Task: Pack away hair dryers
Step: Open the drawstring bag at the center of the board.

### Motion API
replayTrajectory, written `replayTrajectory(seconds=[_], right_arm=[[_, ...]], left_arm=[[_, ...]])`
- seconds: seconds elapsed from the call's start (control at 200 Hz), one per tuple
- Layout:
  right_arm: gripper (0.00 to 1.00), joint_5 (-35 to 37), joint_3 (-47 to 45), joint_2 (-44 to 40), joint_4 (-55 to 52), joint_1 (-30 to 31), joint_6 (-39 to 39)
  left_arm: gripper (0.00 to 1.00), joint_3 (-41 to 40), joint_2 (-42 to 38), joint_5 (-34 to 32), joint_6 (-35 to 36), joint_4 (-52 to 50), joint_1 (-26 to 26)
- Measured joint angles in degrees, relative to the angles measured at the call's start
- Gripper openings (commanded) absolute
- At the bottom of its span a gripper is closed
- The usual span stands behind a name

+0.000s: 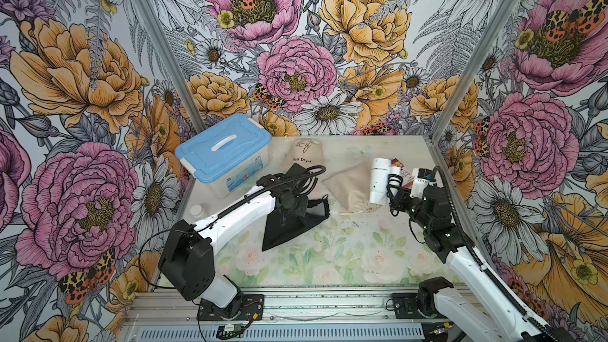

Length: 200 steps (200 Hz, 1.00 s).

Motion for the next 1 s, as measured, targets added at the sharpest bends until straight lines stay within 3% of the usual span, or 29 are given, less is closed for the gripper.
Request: replayTrajectory(seconds=[0.195, 0.375, 0.505, 0.645, 0.83, 1.0], right_arm=[[0.11, 0.1, 1.1, 2.0, 1.4, 5.0, 0.0], [0.11, 0.7, 2.6, 3.6, 2.6, 6.2, 0.0], [0.11, 0.9, 3.1, 3.9, 2.8, 6.3, -0.2], [0.11, 1.2, 3.1, 3.8, 2.7, 7.0, -0.5], [0.11, 1.2, 3.1, 3.3, 2.2, 8.1, -0.6], [0.11, 0.2, 3.1, 3.4, 1.7, 10.3, -0.6]], left_arm=[[0.0, 12.1, -0.9, -0.7, 5.0, -2.1, 4.6], [0.0, 26.4, 0.3, -0.4, 12.3, -2.2, 8.0], [0.0, 31.2, 2.5, 0.5, 17.3, -1.6, 8.7], [0.0, 28.1, 4.5, 1.7, 20.3, -1.1, 6.7], [0.0, 13.2, 4.9, 2.5, 20.3, 1.2, 1.3], [0.0, 3.4, 4.9, 3.1, 16.2, 3.7, 1.2]])
